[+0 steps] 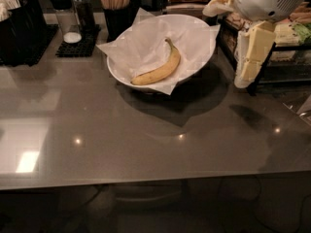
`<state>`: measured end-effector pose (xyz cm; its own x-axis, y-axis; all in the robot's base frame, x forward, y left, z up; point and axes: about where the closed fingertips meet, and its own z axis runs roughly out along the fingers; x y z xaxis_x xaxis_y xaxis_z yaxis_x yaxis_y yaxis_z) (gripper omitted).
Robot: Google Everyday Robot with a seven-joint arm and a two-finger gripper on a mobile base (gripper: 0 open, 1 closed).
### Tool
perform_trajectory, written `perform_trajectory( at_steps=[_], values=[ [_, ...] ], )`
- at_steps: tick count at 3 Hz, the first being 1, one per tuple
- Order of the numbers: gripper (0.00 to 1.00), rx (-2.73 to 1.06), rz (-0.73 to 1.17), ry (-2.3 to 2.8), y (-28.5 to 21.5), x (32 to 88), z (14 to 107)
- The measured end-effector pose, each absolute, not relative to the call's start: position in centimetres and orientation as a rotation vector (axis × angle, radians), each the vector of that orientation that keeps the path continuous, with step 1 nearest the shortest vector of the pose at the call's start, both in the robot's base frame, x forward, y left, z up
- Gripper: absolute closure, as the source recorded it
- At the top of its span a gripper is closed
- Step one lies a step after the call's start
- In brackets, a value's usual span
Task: Pick banana from white bowl
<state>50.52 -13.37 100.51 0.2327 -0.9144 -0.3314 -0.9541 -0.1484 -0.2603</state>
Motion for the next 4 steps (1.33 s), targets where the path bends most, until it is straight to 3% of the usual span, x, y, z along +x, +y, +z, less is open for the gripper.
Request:
perform_trajectory(
  at_steps=[2,3,4],
  values=[
    [0.00,-2.094,0.127,1.665,-13.2,52.8,100.3],
    [0.00,-2.163,0.191,1.604,-10.8,59.9,95.7],
    [0.00,-2.146,0.174,1.594,-10.7,60.6,96.2]
  ],
)
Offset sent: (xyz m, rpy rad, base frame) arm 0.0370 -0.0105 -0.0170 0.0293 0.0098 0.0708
